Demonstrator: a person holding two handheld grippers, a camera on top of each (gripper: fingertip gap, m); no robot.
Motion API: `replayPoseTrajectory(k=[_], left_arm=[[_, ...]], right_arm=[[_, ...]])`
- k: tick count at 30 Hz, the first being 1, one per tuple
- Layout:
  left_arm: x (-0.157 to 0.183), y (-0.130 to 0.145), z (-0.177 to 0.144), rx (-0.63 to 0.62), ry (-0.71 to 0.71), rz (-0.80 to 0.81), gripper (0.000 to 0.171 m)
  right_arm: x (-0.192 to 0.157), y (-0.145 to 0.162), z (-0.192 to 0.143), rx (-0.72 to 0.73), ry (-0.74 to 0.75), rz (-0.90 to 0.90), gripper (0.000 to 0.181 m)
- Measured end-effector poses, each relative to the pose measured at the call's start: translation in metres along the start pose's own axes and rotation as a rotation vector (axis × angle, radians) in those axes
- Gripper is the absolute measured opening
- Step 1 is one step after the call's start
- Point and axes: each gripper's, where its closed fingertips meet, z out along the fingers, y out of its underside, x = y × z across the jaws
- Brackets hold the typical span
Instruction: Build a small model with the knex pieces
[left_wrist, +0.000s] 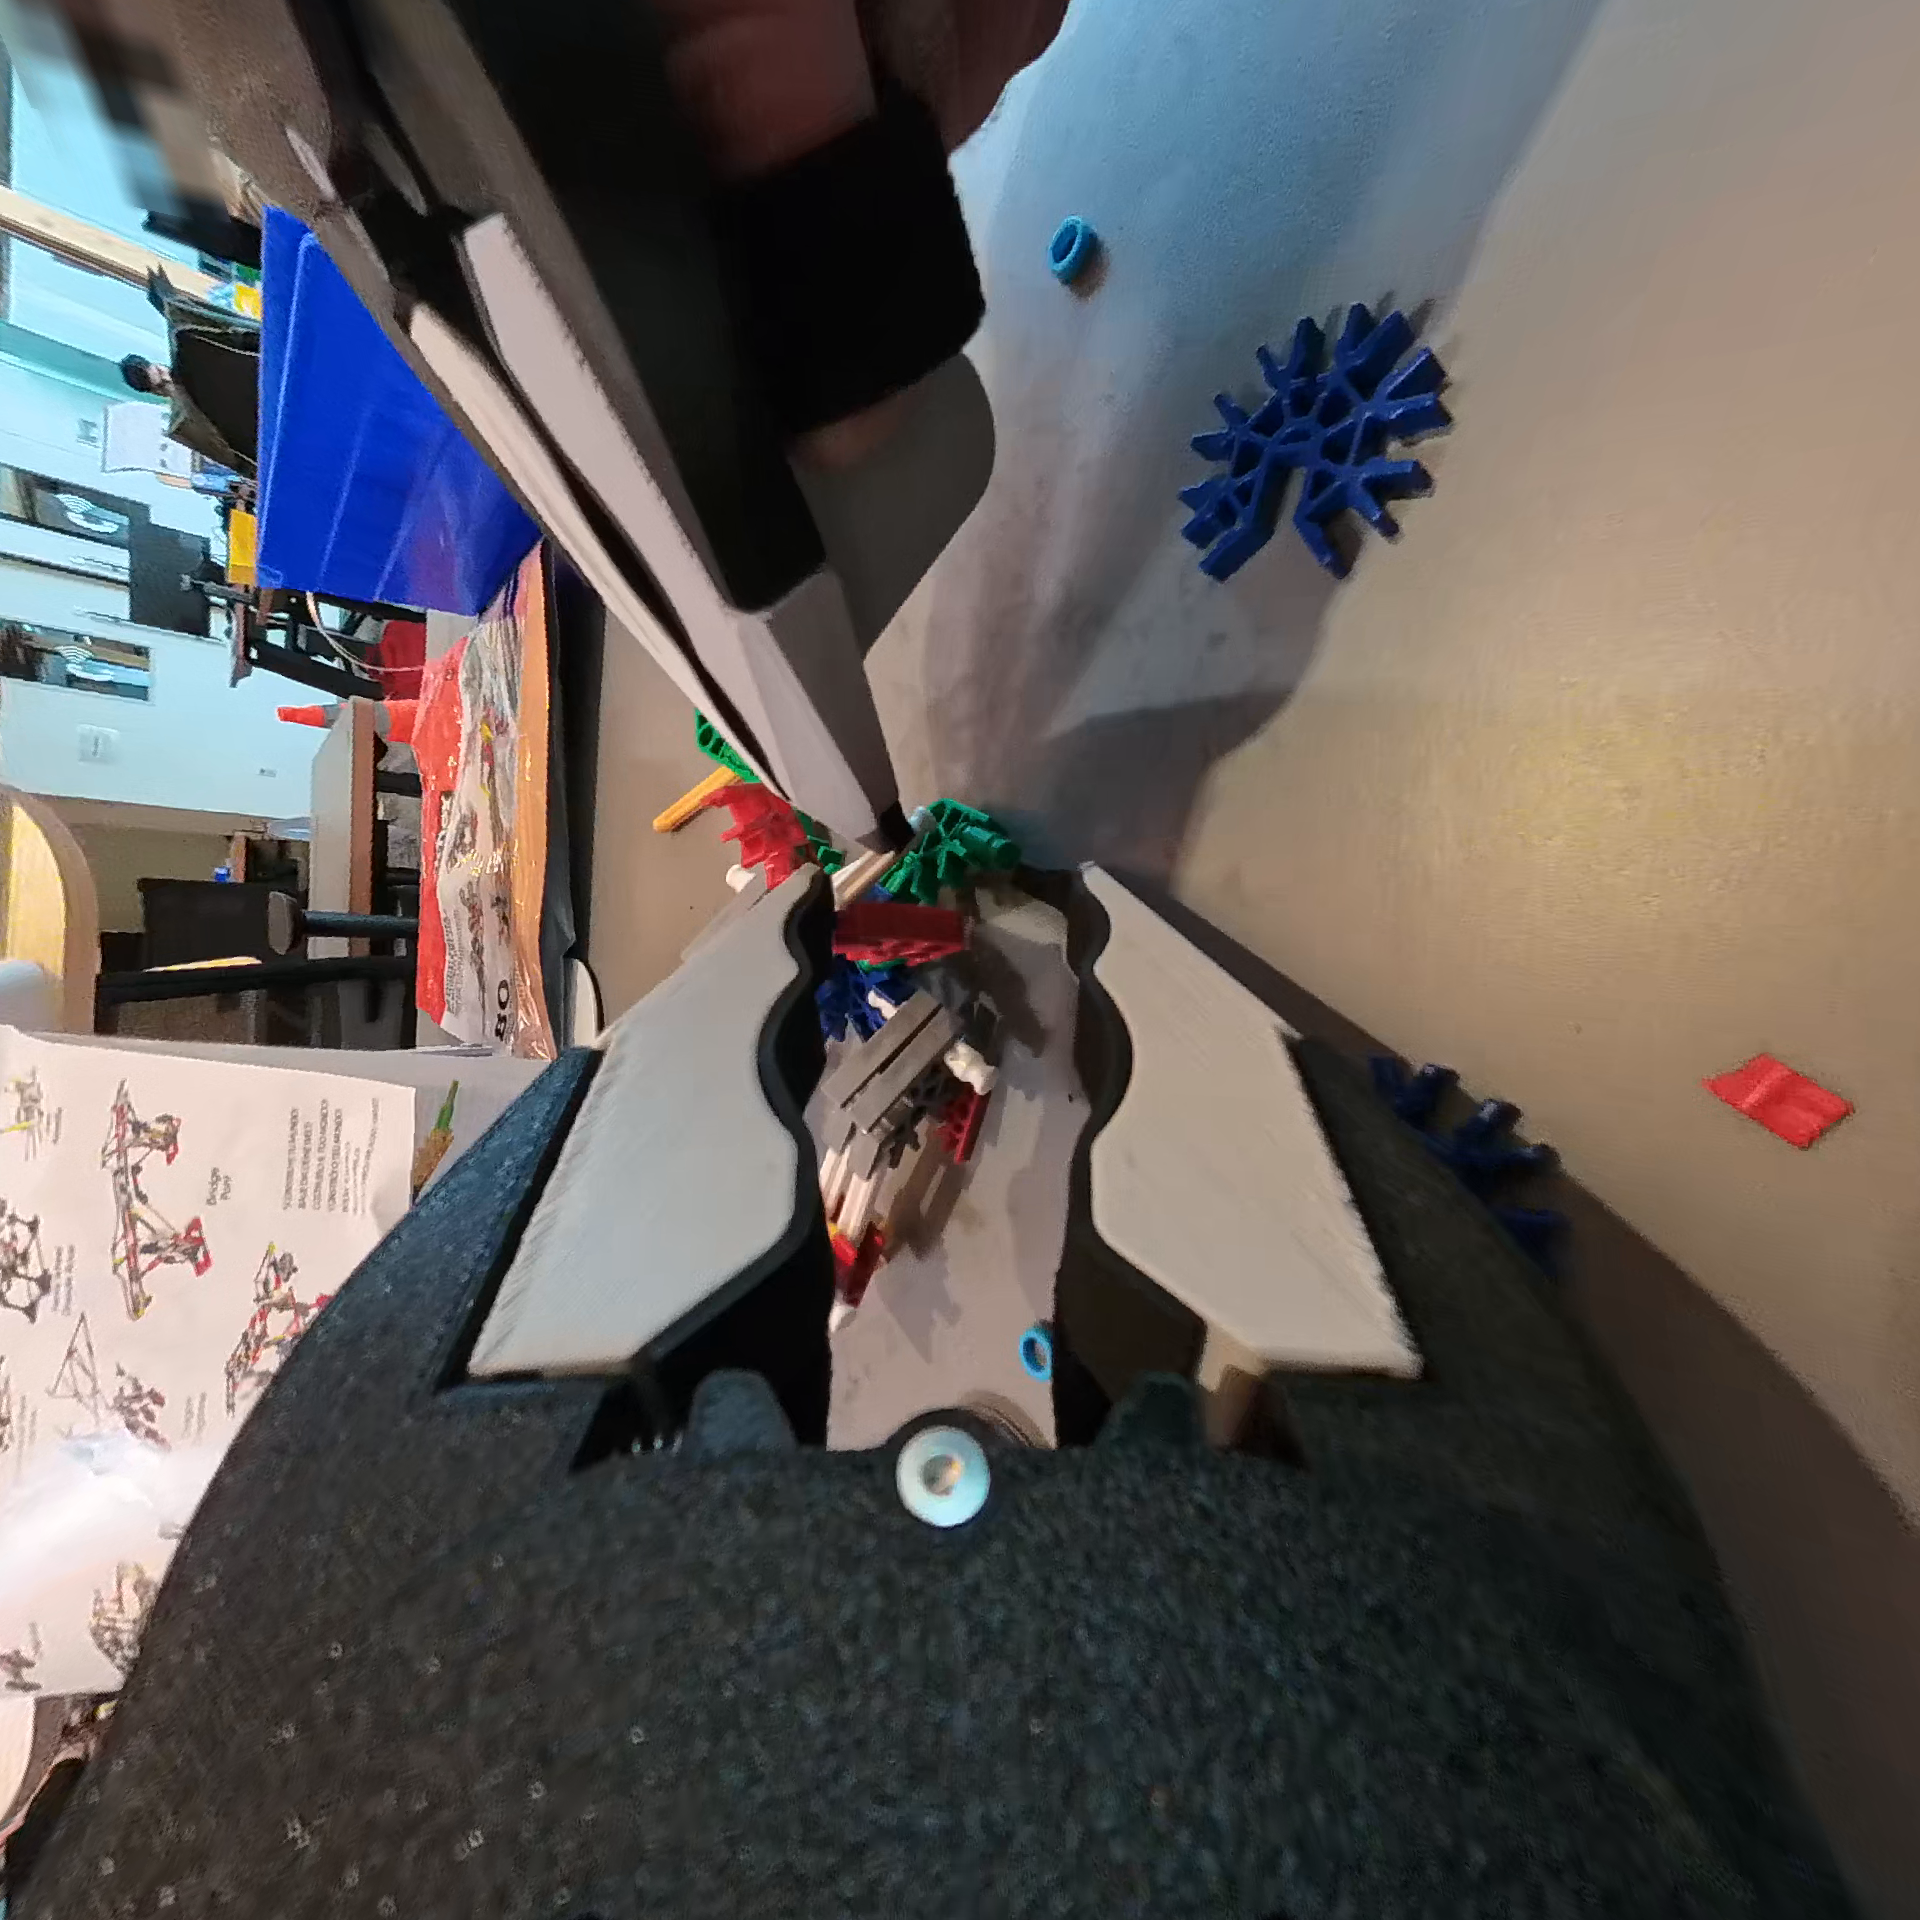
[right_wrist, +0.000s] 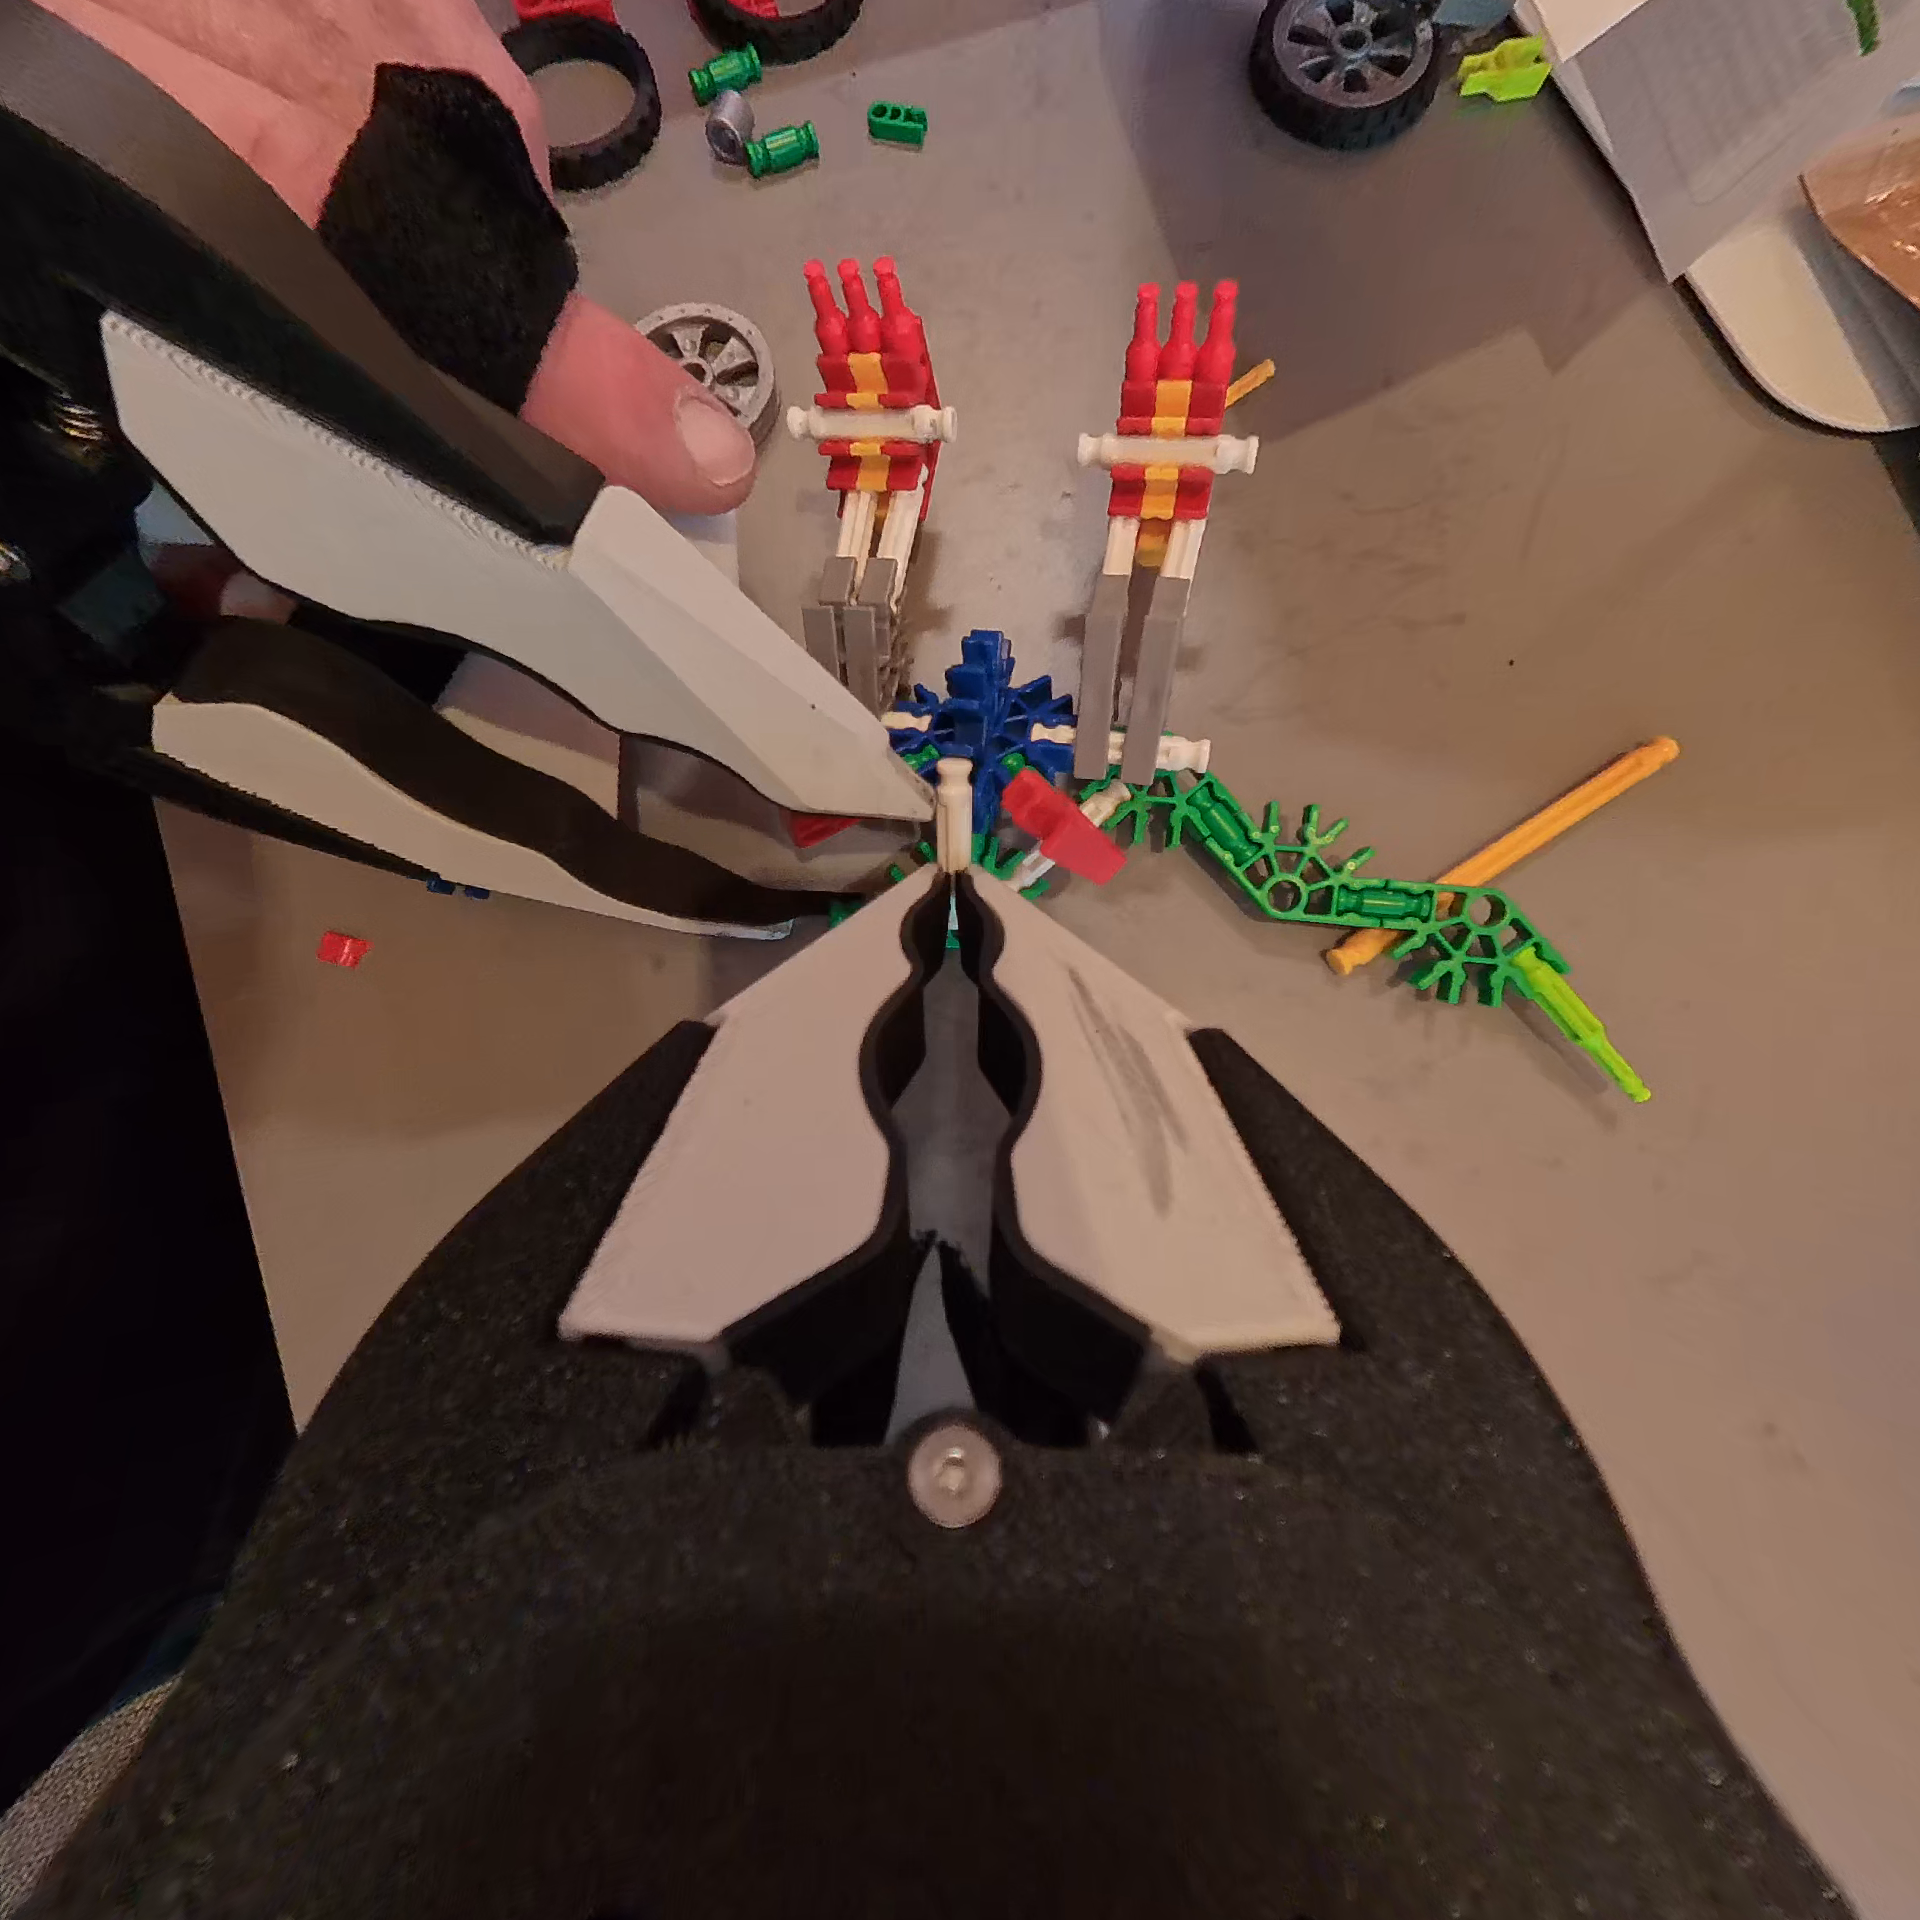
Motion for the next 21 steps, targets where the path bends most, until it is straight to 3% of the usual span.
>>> replayPoseTrajectory(k=[21], left_arm=[[-0.003, 0.012, 0.002, -0.008, 0.146, -0.203, 0.050]], right_arm=[[0.006, -0.011, 0.003, 0.010, 0.000, -0.023, 0.000]])
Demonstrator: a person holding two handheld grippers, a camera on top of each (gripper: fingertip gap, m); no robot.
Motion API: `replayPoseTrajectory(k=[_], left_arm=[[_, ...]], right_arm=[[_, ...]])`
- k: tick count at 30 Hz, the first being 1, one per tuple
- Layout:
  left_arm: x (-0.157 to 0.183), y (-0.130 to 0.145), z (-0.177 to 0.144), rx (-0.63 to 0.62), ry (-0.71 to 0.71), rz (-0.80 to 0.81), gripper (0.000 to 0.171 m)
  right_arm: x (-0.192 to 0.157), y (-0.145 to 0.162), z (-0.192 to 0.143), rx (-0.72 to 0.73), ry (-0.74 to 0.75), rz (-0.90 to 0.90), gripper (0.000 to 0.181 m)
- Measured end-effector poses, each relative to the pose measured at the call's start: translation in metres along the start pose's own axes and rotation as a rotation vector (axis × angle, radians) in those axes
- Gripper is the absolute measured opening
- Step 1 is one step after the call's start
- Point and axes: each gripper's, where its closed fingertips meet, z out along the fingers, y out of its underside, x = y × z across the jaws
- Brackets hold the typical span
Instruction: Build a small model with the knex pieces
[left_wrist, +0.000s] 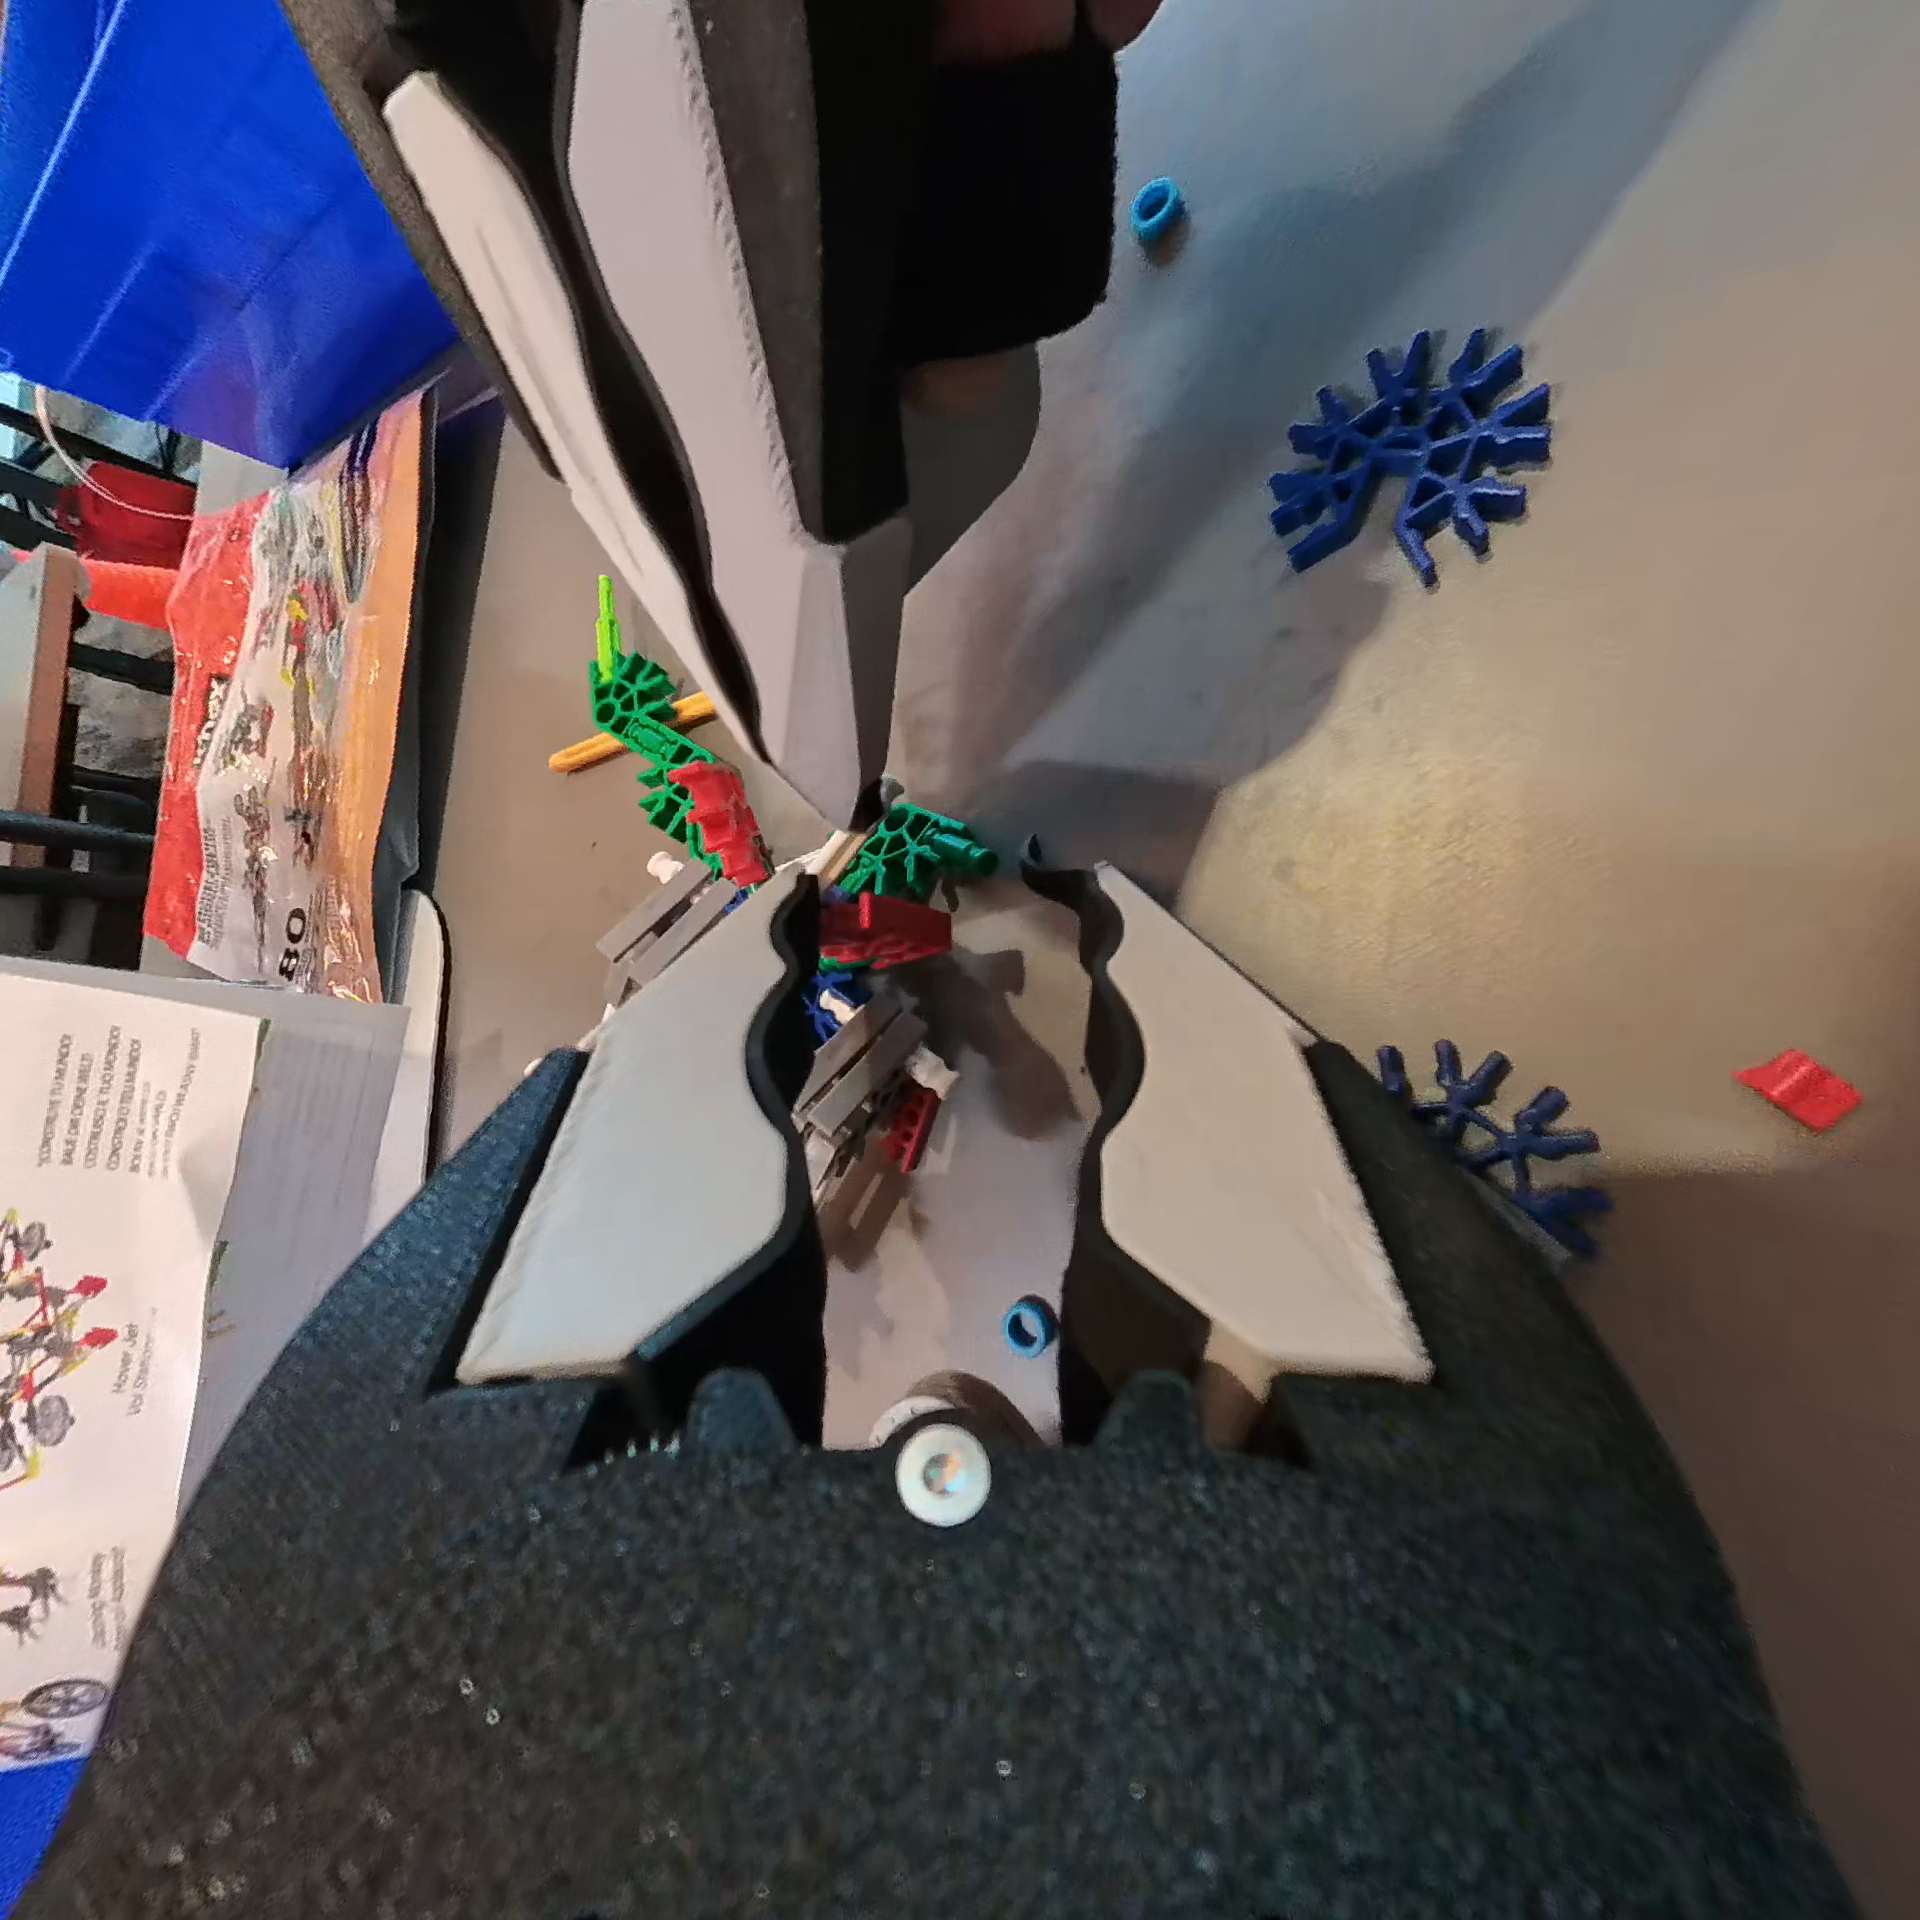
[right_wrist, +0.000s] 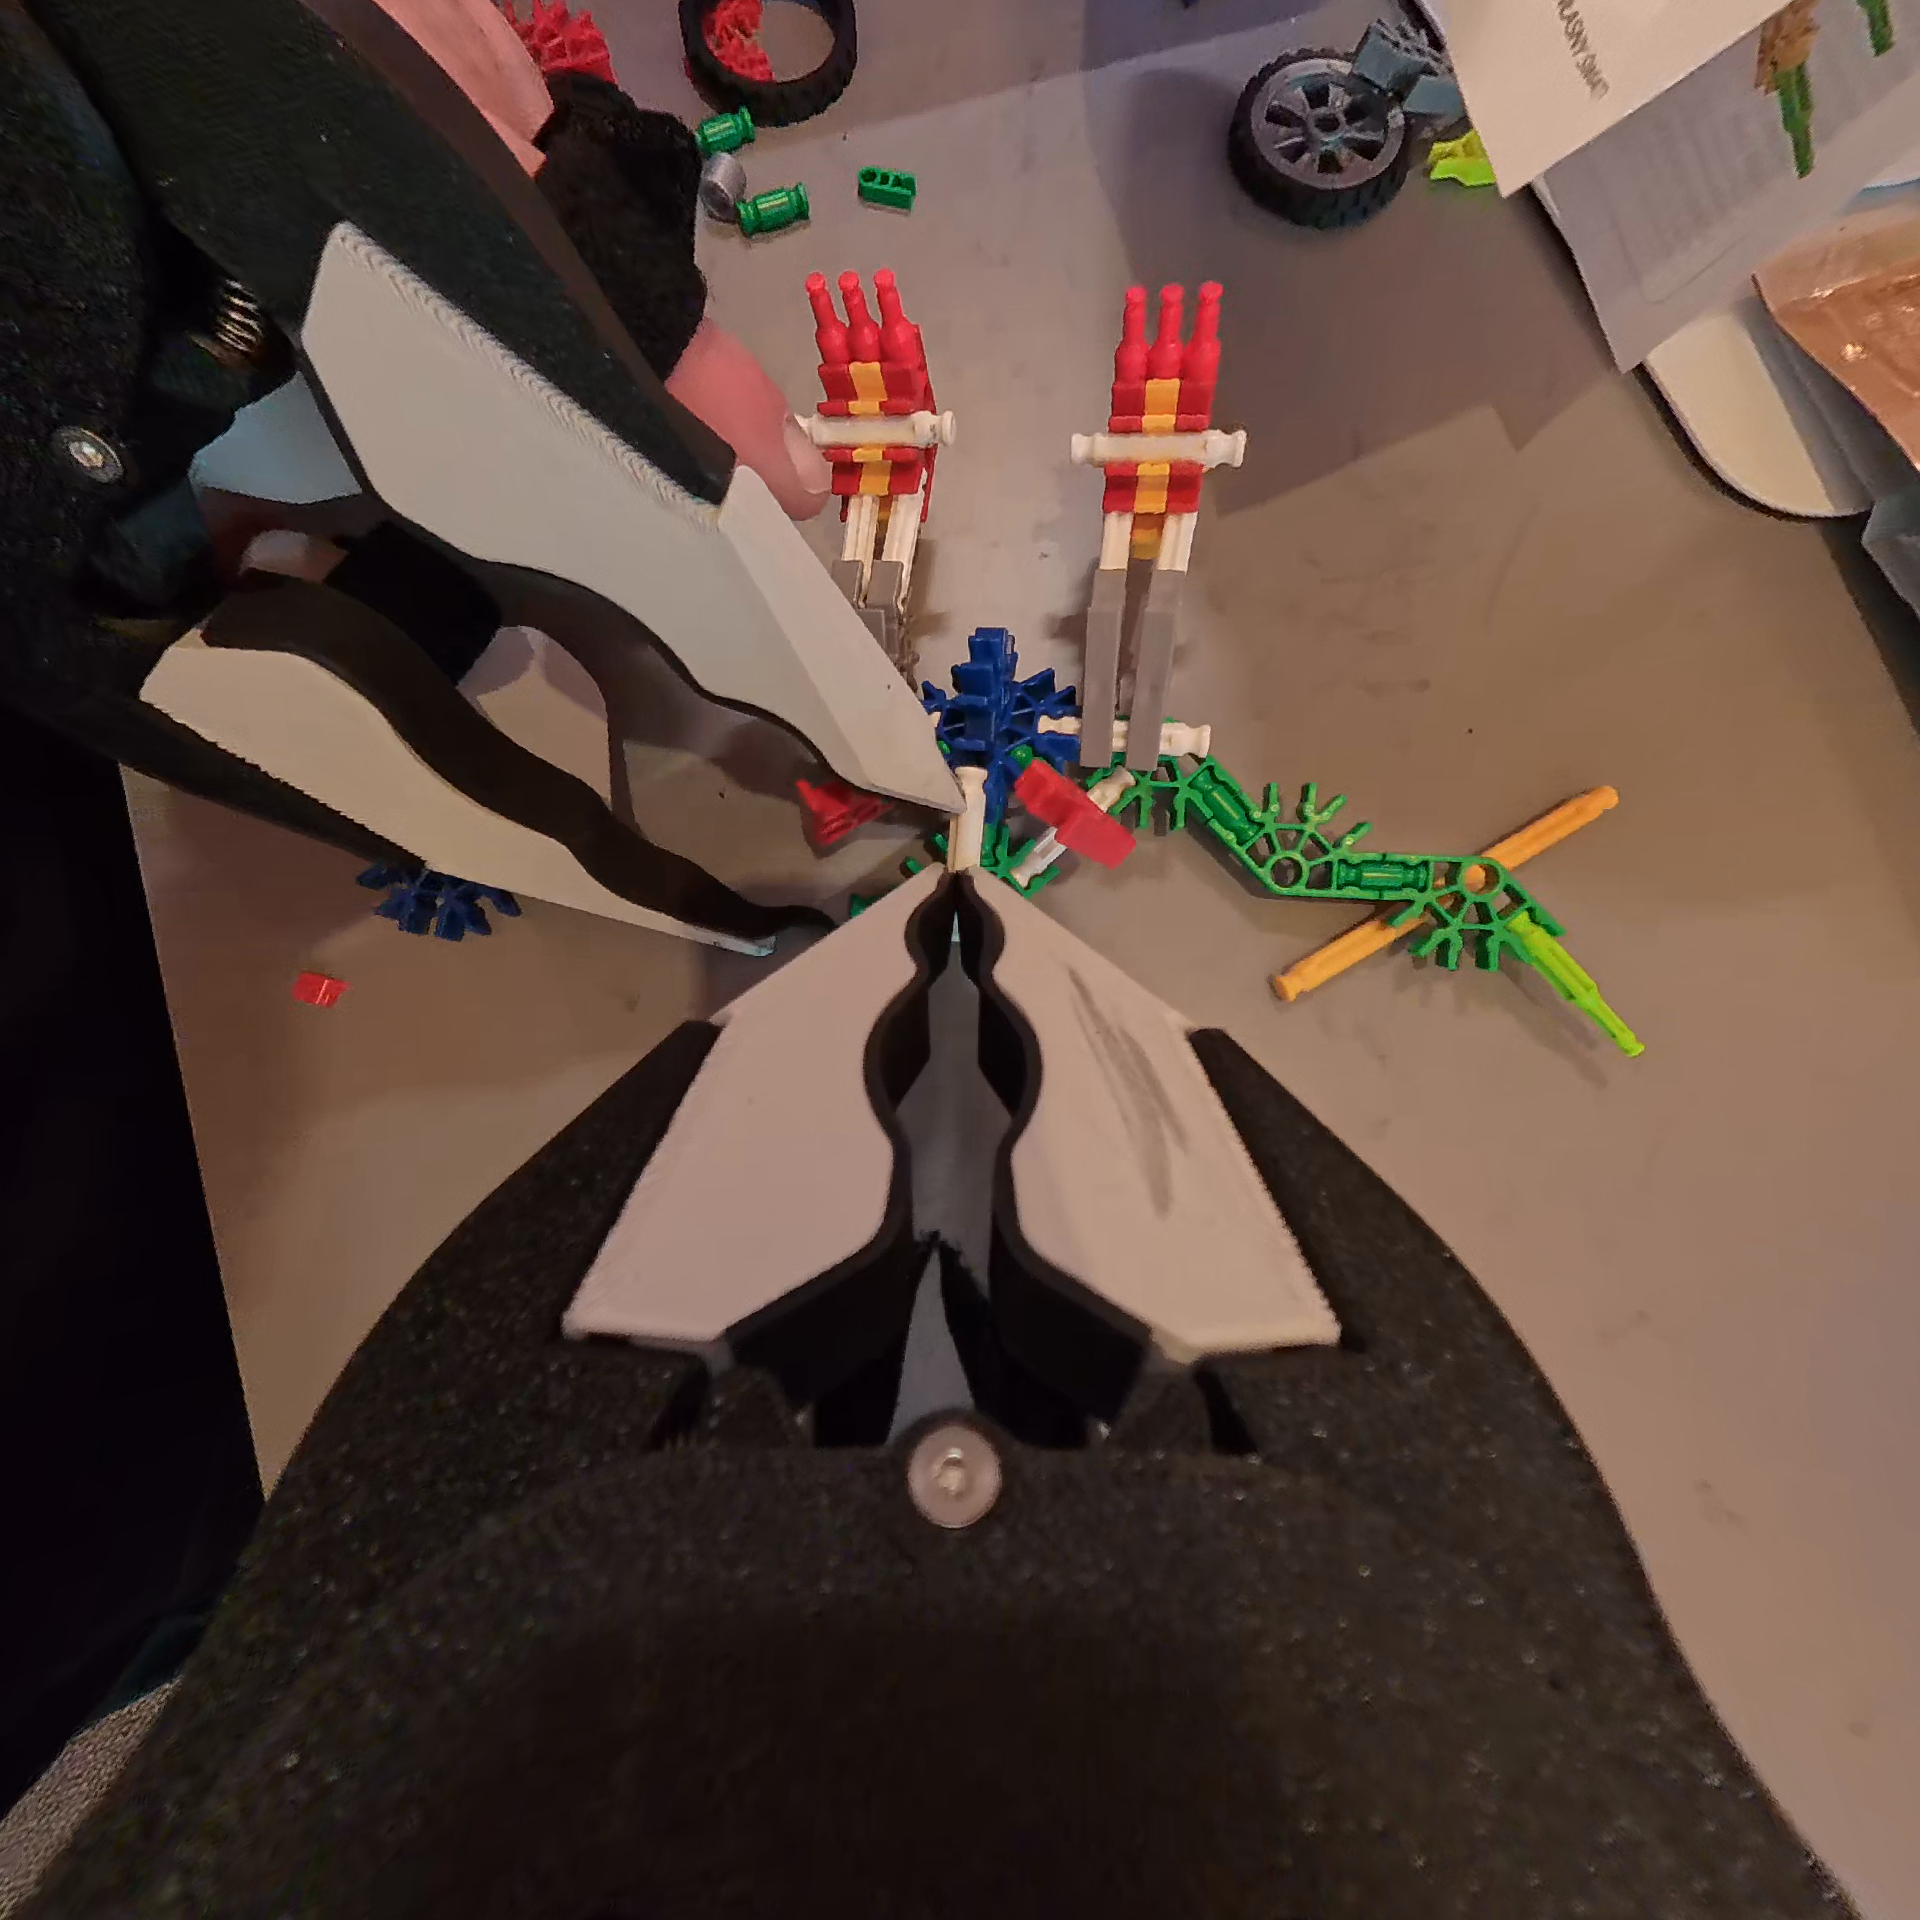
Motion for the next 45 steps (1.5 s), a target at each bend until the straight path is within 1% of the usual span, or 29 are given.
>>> replayPoseTrajectory(k=[9, 12, 14, 18, 21, 28, 35, 39, 45], left_arm=[[-0.001, 0.002, -0.001, 0.023, -0.004, -0.042, 0.051], [-0.002, 0.003, -0.001, 0.031, -0.005, -0.055, 0.052], [-0.002, 0.004, -0.001, 0.036, -0.002, -0.061, 0.051], [-0.002, 0.004, -0.001, 0.046, 0.002, -0.066, 0.051], [-0.002, 0.004, -0.001, 0.048, 0.004, -0.067, 0.052], [-0.004, 0.006, -0.002, 0.053, -0.001, -0.074, 0.052], [-0.004, 0.007, -0.002, 0.053, 0.002, -0.070, 0.052], [-0.003, 0.007, -0.002, 0.061, 0.008, -0.078, 0.049], [-0.002, 0.008, -0.003, 0.070, 0.005, -0.079, 0.047]], right_arm=[[-0.002, -0.009, 0.004, 0.004, -0.026, -0.032, 0.000], [0.002, -0.005, 0.000, 0.023, -0.011, -0.022, 0.000], [0.006, 0.000, -0.002, 0.039, -0.008, 0.000, 0.008], [0.007, 0.007, 0.004, 0.048, -0.016, 0.023, 0.011], [0.008, 0.014, 0.014, 0.009, -0.008, 0.022, 0.011], [0.010, 0.010, 0.016, 0.035, -0.007, 0.008, 0.010], [0.010, 0.005, 0.017, 0.064, -0.059, 0.040, 0.010], [0.006, 0.004, 0.019, 0.077, -0.105, 0.055, 0.005], [0.005, 0.002, 0.020, 0.075, -0.116, 0.035, 0.004]])
